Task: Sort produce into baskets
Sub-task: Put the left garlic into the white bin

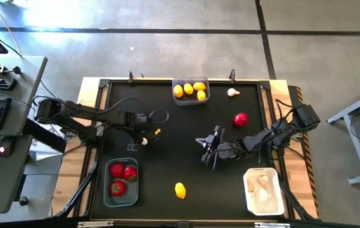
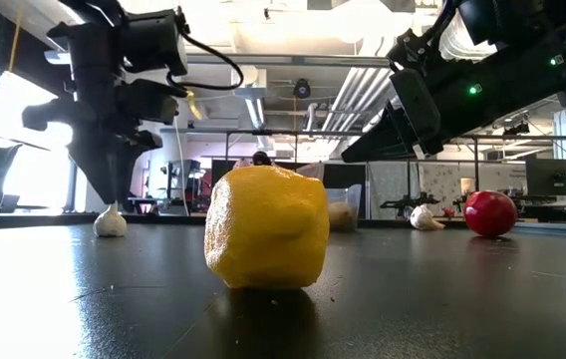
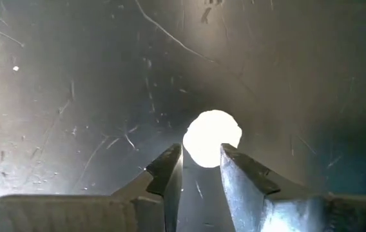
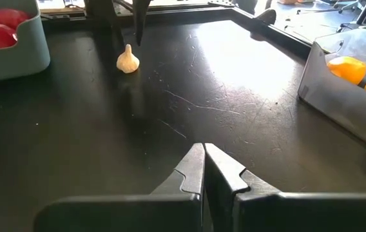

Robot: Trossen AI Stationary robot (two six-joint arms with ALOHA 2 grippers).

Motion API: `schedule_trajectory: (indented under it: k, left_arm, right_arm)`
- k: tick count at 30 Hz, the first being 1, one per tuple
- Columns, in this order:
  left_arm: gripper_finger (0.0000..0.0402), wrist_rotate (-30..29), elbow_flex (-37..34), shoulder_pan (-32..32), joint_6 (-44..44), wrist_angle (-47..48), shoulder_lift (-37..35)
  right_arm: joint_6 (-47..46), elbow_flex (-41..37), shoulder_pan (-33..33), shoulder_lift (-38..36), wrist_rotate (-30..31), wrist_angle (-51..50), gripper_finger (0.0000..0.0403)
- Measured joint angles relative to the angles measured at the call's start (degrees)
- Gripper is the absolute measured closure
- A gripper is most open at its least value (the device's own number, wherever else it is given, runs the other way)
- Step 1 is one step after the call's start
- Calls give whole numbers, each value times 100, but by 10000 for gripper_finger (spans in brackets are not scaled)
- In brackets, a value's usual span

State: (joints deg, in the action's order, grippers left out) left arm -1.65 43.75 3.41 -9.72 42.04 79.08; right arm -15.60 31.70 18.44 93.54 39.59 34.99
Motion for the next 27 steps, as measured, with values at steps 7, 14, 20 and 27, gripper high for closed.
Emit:
schedule_trajectory:
  k: [7,14,20,27]
  left_arm:
    - [314,275,0,82,-103,2,31]
    - [314,315,0,82,-148,-30,57]
    - [315,348,0,82,-149,-28,57]
    - [337,437,2,82,-153,-43,214]
  right_arm:
    - [-2,2,0,0,0,-1,403]
    - [-2,2,0,0,2,-2,403]
    - [-1,2,0,0,2,-3,403]
    - [-2,2,0,0,4,-3,403]
